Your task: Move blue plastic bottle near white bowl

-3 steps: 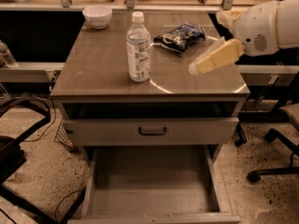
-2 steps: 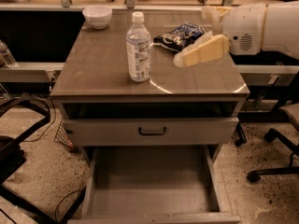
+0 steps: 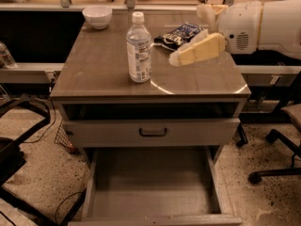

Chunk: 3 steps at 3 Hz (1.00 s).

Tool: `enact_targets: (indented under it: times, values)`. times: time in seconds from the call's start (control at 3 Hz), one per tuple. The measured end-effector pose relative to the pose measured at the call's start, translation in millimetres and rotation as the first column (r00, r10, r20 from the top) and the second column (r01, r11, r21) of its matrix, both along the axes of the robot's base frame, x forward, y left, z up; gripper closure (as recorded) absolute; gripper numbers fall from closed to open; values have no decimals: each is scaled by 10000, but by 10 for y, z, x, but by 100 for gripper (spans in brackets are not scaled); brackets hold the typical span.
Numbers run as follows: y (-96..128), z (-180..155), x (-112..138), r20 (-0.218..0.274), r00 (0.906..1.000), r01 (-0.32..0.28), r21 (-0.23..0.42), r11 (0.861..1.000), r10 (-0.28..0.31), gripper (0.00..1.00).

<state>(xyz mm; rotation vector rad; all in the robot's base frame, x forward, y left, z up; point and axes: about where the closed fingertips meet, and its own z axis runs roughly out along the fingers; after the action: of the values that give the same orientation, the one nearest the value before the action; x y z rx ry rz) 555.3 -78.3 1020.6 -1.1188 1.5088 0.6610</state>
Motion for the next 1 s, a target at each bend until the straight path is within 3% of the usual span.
enact_targets:
  times: [0.33, 1.0]
  values:
    - [125, -81, 177, -3, 10000, 25, 116, 9999, -25, 0]
    - [463, -499, 756, 31, 10000, -23, 1419, 9899, 19, 0]
